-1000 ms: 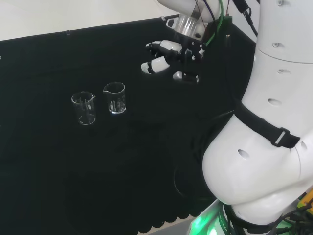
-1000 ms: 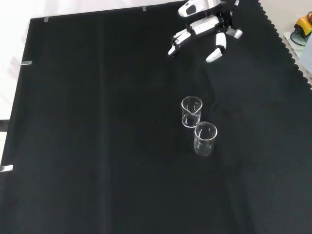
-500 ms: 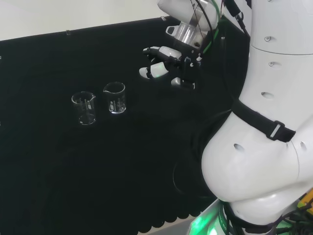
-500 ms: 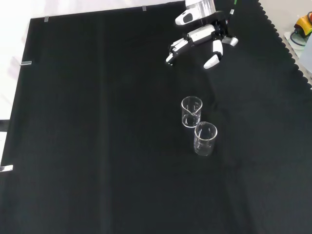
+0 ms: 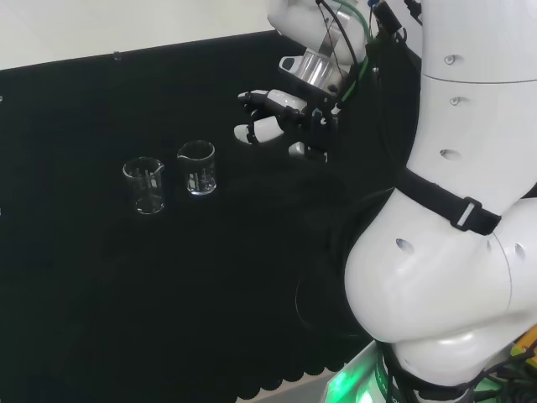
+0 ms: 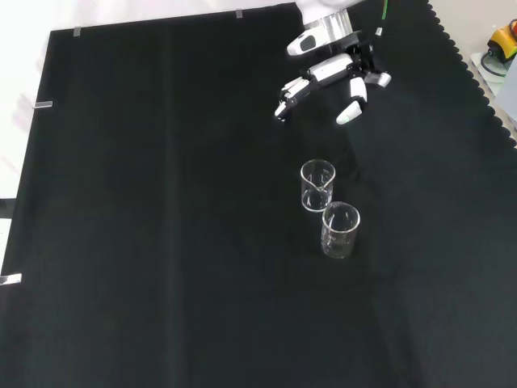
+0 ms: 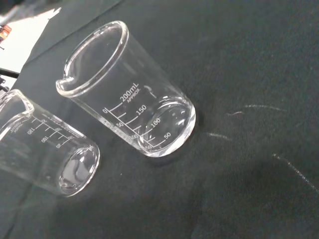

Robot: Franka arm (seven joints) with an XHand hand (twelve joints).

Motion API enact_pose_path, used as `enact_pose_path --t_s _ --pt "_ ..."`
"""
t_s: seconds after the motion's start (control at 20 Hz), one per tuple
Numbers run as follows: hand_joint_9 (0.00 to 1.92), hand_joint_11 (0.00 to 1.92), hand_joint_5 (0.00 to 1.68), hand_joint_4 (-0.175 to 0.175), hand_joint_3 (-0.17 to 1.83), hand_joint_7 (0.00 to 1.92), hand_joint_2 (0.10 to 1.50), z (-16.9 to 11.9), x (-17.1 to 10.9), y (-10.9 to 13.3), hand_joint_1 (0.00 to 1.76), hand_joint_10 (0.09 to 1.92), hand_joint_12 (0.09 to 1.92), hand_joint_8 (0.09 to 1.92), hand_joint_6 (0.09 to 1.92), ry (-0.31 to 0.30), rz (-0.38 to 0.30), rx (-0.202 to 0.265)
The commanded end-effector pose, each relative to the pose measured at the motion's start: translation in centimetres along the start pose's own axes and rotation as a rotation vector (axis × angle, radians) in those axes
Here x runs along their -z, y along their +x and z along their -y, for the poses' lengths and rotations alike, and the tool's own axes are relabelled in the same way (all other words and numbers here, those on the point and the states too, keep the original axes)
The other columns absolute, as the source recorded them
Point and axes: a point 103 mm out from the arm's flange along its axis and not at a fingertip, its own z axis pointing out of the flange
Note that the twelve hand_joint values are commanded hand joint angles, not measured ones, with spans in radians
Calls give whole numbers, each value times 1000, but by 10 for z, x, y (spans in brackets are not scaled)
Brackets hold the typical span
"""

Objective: Pick up the beaker on the right.

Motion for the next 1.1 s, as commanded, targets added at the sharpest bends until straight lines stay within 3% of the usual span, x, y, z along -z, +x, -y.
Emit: enact_pose_path --t_s 0.05,1.1 --pt "333 0 246 -56 1081 188 403 -8 -17 -8 654 649 1232 580 87 4 -57 19" --pt "368 0 262 -57 1086 216 361 -27 -49 -21 687 649 1253 592 87 9 -231 106"
